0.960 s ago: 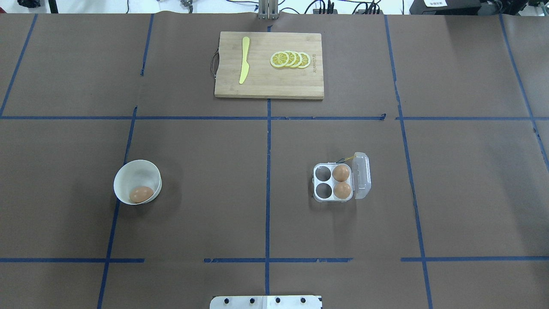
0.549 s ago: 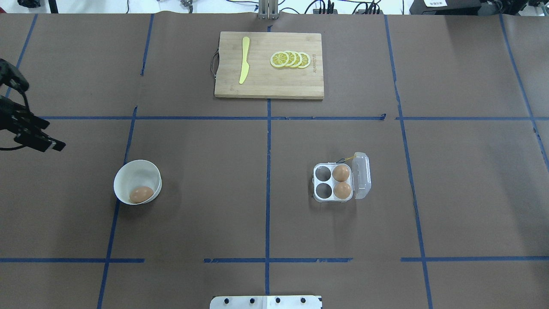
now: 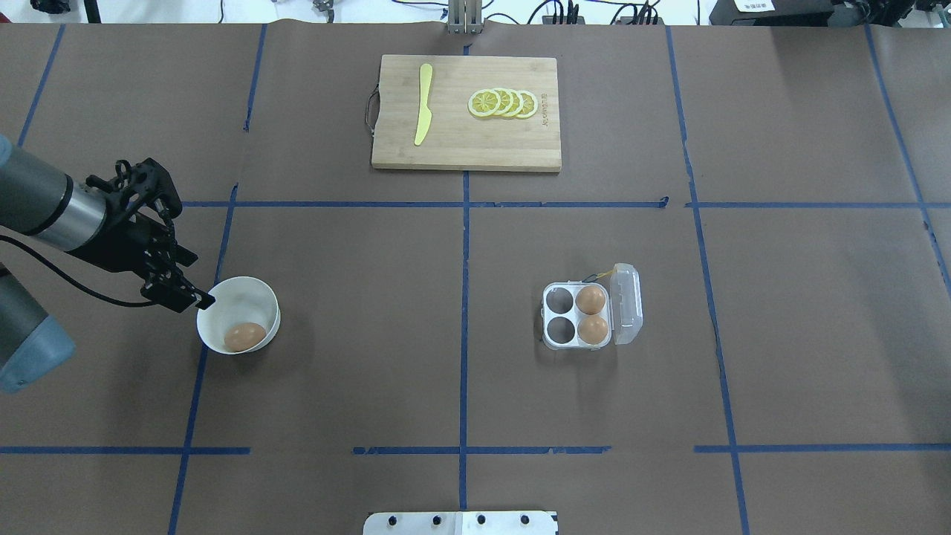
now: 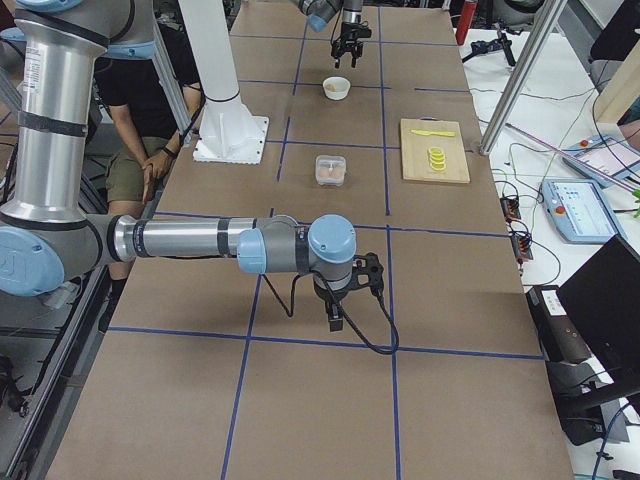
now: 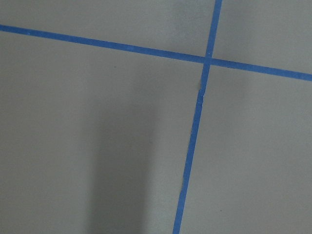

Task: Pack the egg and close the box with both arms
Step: 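Move the left gripper down into the white bowl over the brown egg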

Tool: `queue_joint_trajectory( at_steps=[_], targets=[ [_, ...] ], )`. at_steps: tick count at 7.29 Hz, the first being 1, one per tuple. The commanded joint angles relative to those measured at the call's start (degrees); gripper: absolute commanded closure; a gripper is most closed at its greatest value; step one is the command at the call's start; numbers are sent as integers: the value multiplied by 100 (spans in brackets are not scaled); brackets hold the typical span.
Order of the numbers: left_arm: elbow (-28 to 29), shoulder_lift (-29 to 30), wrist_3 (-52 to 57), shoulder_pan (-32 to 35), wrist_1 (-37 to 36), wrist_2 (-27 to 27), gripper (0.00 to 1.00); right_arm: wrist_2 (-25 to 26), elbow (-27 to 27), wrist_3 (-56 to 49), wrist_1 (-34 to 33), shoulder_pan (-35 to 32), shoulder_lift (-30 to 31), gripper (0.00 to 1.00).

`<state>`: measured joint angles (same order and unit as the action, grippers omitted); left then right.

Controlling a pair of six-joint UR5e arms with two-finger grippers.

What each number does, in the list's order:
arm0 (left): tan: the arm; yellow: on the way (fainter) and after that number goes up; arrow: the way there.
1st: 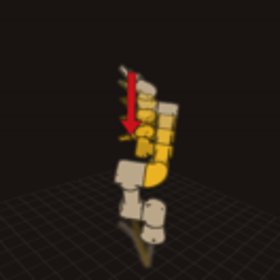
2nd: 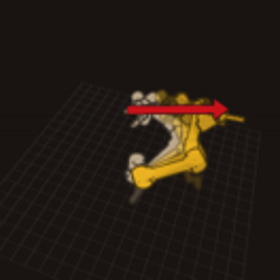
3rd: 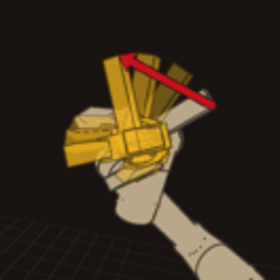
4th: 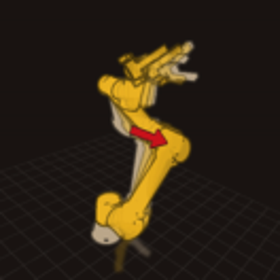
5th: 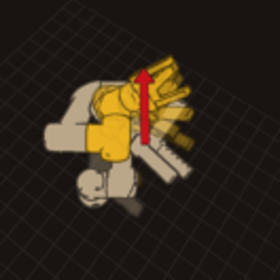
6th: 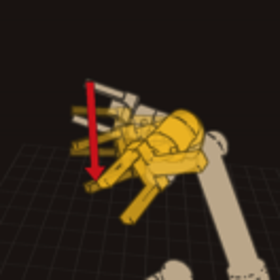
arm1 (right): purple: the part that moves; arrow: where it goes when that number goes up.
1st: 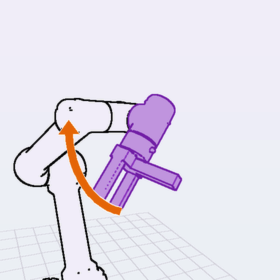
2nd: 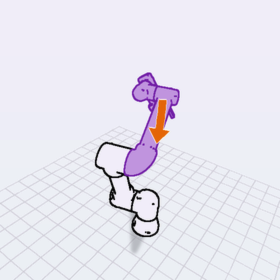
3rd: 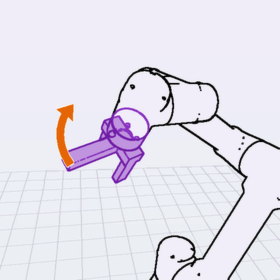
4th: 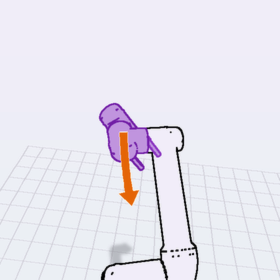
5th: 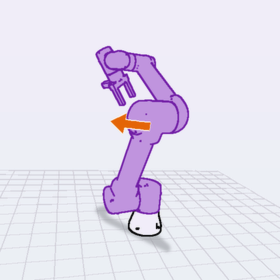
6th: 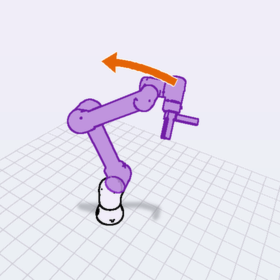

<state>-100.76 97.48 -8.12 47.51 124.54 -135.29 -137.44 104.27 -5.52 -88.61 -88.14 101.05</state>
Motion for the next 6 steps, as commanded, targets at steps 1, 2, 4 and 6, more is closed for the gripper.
queue_joint_trajectory(
  at_steps=[1,2,4,6],
  targets=[
    [4,87,21,-303,0,108,10,-2,-12,-2,90,17,3,0],
    [4,87,21,-409,0,247,14,-11,-12,-2,90,34,3,0],
    [22,87,21,-524,-8,354,22,-54,-11,-10,99,43,3,0],
    [92,87,230,-576,-17,633,23,-142,-12,-10,99,43,3,0]
  ],
)
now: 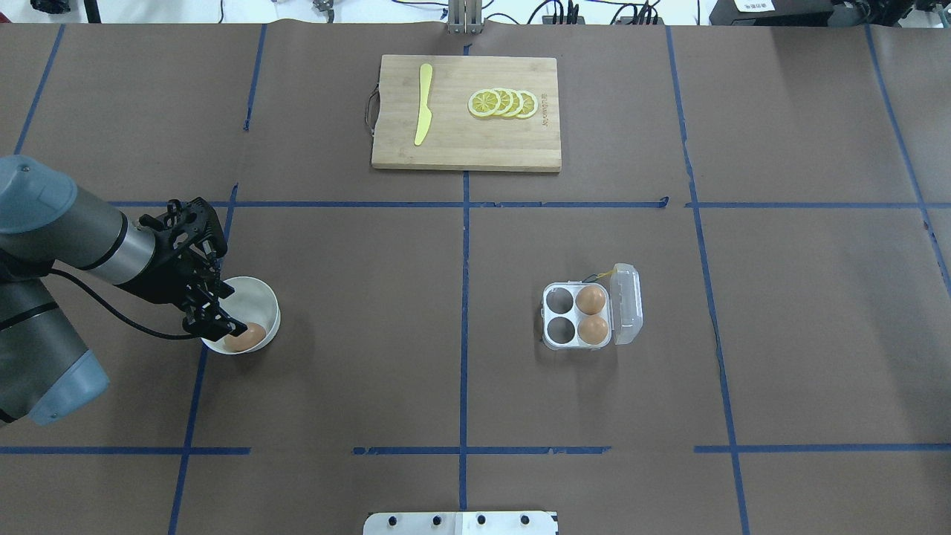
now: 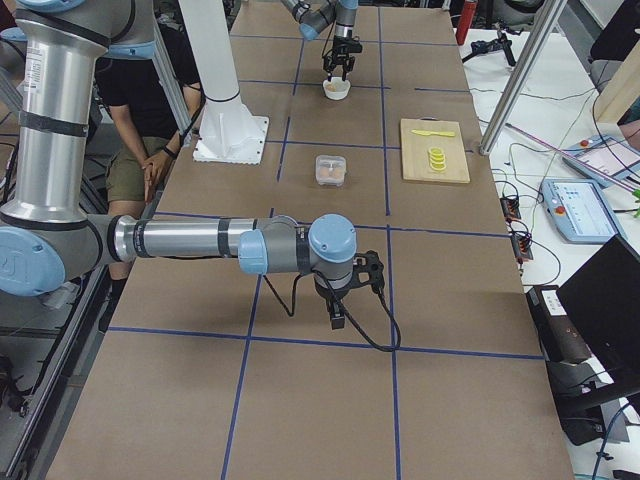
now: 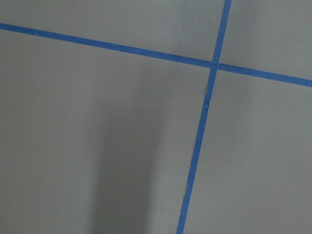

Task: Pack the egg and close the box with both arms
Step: 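Move the left gripper down into the white bowl over the brown egg, then close the left gripper on the brown egg and lift it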

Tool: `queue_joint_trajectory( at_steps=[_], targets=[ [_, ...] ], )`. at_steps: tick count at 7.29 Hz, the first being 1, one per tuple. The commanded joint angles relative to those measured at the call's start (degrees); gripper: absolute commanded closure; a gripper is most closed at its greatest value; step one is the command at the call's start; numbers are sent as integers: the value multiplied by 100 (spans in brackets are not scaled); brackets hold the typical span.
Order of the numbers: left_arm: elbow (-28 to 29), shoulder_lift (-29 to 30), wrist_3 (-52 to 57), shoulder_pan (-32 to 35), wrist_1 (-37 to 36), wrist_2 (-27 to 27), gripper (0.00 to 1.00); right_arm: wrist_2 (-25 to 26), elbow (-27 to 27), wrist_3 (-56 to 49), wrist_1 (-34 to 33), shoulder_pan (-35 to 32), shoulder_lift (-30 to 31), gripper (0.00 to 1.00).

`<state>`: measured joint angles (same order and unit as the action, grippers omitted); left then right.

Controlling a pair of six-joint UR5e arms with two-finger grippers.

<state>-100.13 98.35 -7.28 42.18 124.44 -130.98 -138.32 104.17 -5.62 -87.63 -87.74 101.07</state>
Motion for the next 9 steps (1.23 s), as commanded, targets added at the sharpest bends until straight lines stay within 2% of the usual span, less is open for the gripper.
queue_joint_trajectory(
  at_steps=[1,9],
  targets=[
    [46,0,182,-52,-7,231,23,-81,-2,0,1,11,0,0],
    [82,-17,174,-298,-104,258,25,-116,-2,0,1,11,9,0]
  ],
)
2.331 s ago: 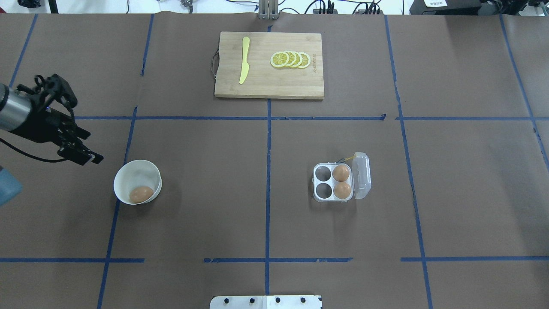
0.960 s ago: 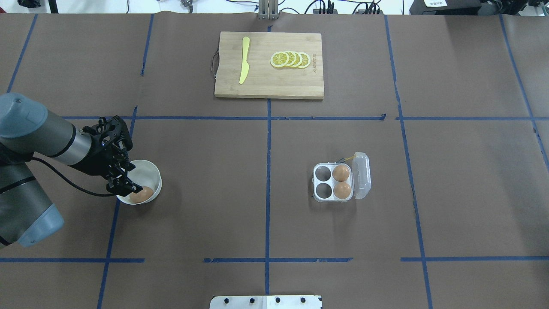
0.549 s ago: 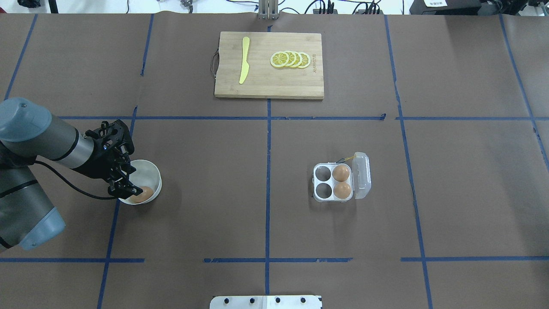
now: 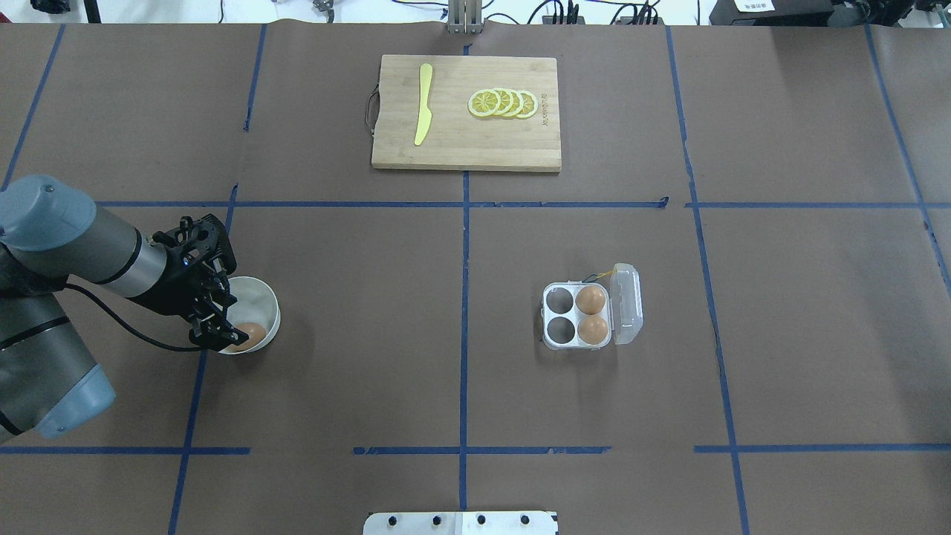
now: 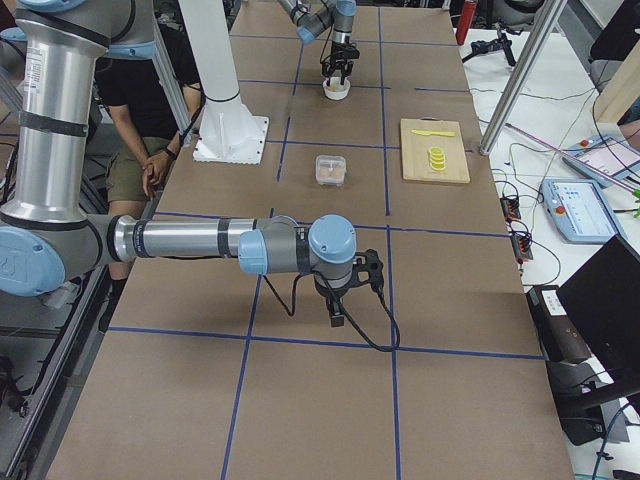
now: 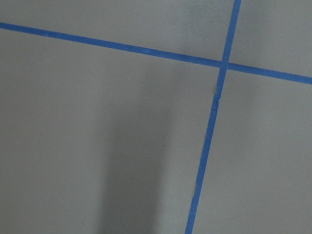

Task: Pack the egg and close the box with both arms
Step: 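Close the left gripper on the brown egg and lift it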

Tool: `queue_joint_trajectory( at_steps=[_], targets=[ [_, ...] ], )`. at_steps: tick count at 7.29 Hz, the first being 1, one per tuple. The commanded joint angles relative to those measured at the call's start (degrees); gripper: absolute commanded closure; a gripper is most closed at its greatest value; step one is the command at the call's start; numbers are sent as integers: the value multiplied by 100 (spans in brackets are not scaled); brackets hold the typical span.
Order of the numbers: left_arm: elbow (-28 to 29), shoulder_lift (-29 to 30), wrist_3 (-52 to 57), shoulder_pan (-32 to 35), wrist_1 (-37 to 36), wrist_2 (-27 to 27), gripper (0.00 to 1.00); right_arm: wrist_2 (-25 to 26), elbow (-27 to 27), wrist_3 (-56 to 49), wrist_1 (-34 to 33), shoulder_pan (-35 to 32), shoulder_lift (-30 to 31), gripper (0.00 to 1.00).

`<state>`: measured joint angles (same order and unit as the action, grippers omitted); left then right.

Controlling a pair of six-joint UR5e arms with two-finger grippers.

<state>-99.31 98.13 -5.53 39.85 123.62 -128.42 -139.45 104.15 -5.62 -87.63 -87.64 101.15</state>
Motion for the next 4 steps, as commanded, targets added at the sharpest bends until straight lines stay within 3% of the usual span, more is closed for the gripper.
queue_joint_trajectory(
  at_steps=[1,4],
  targets=[
    [0,4,-1,-91,-31,10,25,-3,0,0,0,1,2,0],
    [17,13,-1,-135,-153,168,26,-3,-9,0,0,1,-7,0]
  ],
)
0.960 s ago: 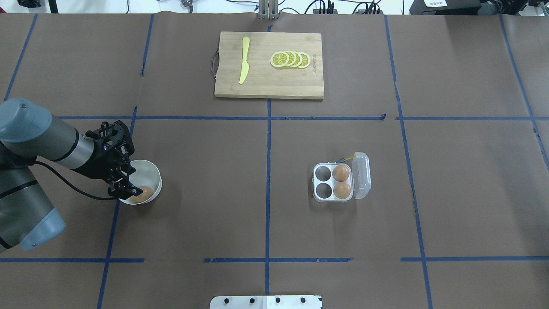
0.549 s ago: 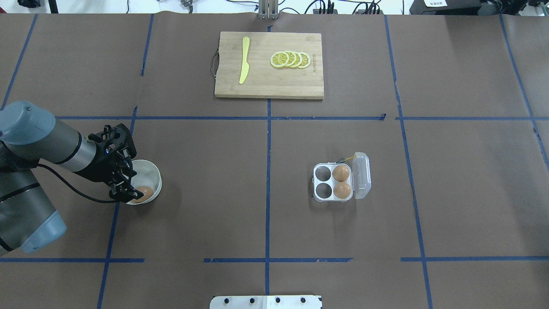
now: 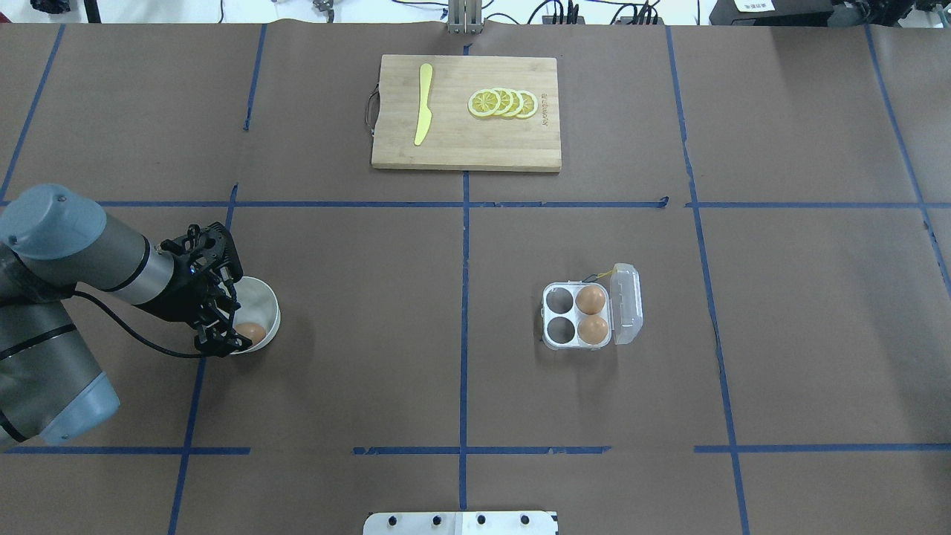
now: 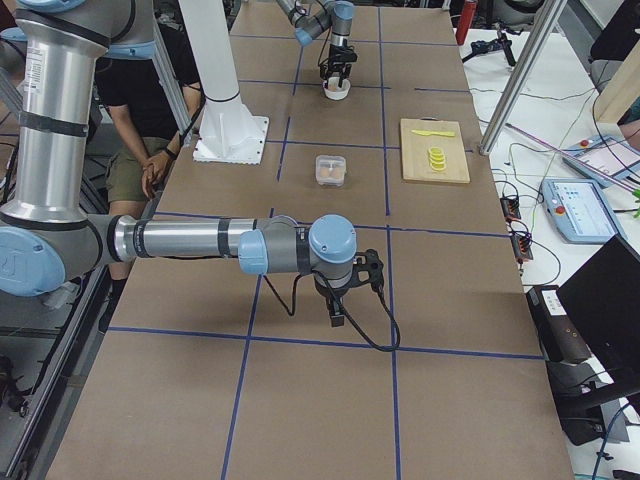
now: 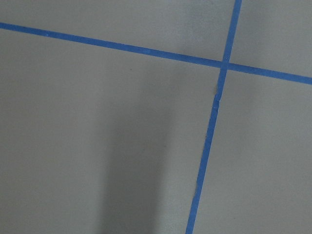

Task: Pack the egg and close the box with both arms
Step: 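Close the left gripper on the brown egg and lift it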

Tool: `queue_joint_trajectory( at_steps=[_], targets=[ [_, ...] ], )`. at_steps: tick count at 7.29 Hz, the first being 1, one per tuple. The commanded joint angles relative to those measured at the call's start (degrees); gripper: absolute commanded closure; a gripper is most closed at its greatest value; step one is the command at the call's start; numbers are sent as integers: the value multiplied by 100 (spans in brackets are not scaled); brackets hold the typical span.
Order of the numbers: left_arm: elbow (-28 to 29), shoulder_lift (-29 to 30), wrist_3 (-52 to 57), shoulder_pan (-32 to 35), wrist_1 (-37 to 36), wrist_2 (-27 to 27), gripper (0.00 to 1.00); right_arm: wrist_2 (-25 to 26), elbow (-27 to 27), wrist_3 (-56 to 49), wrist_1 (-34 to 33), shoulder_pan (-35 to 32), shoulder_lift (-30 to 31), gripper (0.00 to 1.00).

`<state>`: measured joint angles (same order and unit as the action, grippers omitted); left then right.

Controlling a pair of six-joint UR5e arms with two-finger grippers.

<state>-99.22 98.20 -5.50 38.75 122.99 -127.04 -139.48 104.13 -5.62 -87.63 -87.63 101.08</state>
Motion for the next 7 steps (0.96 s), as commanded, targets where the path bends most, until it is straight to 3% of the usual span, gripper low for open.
queue_joint_trajectory(
  at_steps=[1,6,7],
  targets=[
    [-9,15,-3,-60,-160,109,26,0,2,0,0,0,8,0],
    [-9,15,5,-113,-170,206,32,0,2,0,0,0,8,0],
    [-9,15,5,-131,-170,206,38,0,2,0,0,0,8,0]
  ],
)
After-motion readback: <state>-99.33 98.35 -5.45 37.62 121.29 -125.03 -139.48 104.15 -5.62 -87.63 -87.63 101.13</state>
